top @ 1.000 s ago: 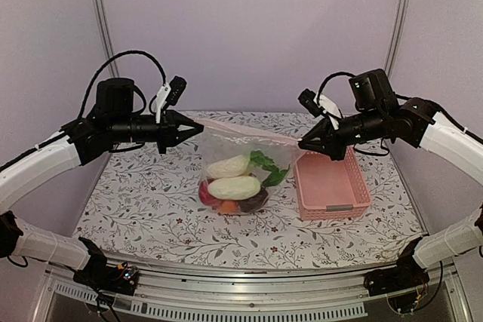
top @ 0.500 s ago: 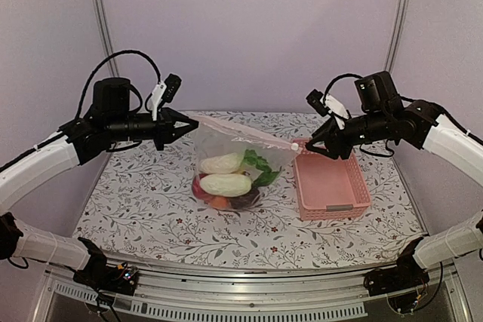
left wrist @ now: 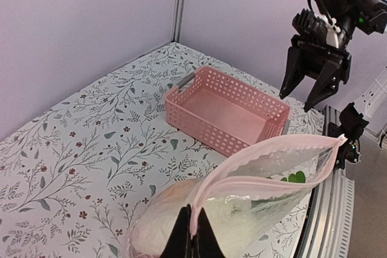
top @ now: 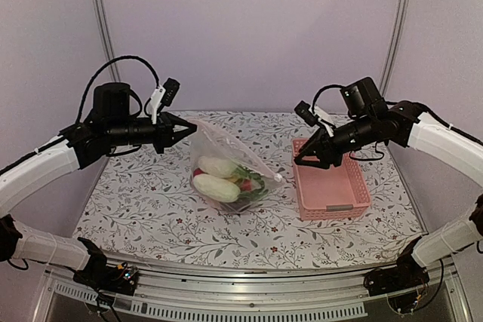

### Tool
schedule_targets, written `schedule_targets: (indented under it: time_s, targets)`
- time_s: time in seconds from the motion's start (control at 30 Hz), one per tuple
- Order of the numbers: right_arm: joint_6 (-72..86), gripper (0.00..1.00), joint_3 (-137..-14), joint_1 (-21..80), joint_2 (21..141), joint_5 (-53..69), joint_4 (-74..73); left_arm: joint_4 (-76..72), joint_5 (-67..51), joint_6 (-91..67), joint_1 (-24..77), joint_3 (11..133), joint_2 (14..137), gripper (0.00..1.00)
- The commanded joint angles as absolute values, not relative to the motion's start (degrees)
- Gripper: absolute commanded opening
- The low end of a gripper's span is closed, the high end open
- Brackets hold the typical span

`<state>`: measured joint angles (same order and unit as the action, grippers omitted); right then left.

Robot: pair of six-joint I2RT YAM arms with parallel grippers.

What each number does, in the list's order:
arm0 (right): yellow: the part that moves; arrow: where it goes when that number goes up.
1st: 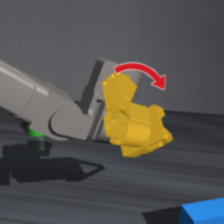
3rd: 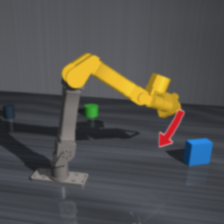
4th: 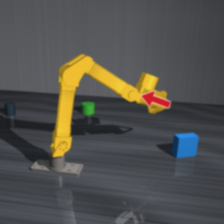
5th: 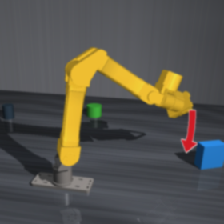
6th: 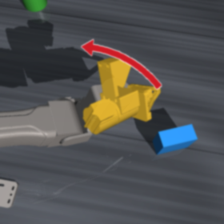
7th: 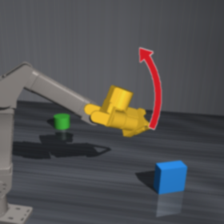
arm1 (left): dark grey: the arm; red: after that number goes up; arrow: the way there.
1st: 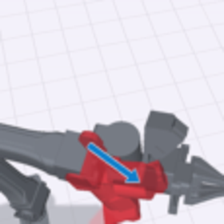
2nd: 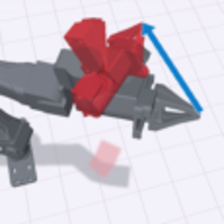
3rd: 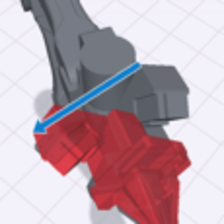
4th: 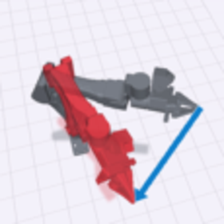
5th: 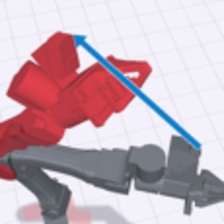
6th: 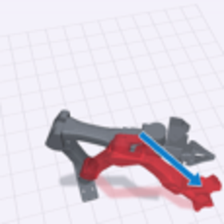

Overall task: Place the food in the zip-top bag and seal the zipper
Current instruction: Hold the zipper food storage bag at the center of the board.

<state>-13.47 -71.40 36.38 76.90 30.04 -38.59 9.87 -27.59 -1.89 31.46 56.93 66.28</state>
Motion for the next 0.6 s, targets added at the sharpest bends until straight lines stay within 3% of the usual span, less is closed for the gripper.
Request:
schedule_targets:
  time_s: [0.0, 0.17, 0.4, 0.57]
  targets:
    - [-10.37, 0.43, -69.64, 40.09, 75.02, 33.48, -39.17, 9.02, -25.86, -4.16, 30.76, 56.59, 65.48, 0.00]
    - [-7.99, 0.49, -65.83, 46.09, 70.48, 30.23, -36.82, 10.07, -24.90, -5.08, 30.76, 57.08, 65.39, 0.00]
    - [-8.83, 0.50, -68.58, 52.06, 75.83, 27.03, -36.95, 11.74, -24.29, -4.84, 30.76, 57.91, 65.74, 0.00]
    - [-7.67, 0.41, -69.53, 52.29, 77.25, 24.17, -34.28, 11.90, -24.25, -4.83, 30.81, 58.09, 66.09, 0.00]
